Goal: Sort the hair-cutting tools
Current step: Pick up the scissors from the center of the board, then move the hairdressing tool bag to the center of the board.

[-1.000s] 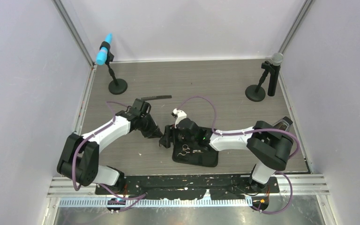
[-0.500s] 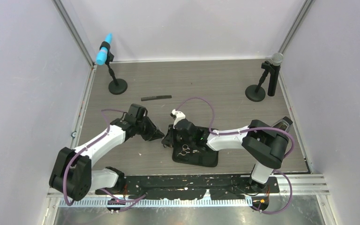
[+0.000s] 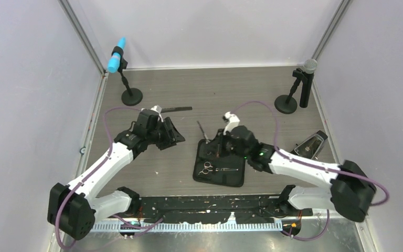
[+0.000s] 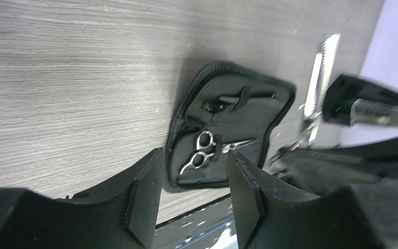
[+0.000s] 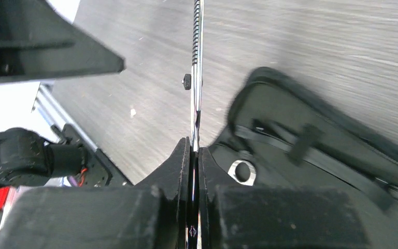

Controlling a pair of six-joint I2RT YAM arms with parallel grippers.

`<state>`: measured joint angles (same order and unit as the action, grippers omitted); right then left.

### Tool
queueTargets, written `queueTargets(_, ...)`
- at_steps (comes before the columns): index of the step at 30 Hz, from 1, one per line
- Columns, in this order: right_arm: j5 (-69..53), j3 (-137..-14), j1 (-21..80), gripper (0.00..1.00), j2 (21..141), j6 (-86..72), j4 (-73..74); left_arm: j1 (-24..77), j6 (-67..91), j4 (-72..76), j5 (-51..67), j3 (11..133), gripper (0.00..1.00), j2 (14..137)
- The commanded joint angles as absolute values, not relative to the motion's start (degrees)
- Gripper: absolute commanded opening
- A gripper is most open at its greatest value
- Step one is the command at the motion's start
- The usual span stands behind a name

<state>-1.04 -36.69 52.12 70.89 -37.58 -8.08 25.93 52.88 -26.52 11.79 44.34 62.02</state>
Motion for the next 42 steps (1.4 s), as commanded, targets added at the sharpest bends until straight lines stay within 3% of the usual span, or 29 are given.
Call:
queueTargets(1,-2.48,-32.71,46.71,0.05,59.86,-34.08,2.65,31.29,42.00,-31.53,9.95,48.49,0.50,65.67)
queueTargets(8,-1.18,-30.66,41.18,0.05,43.91,-30.33,16.71,41.73,36.97,-38.64,6.14,55.57,0.48,80.19)
queueTargets(17,-0.67,-29.90,40.35,0.05,39.10,-30.18,21.98,48.21,35.20,-42.33,1.00,62.44,0.41,93.76)
queueTargets(26,1.54,-34.70,40.25,0.05,38.83,-25.63,28.17,48.34,36.98,-44.03,-3.25,64.80,0.20,97.40)
queueTargets(42,1.03,-36.65,40.25,0.05,40.24,-23.58,29.34,50.18,39.73,-41.77,2.04,64.33,0.28,96.65)
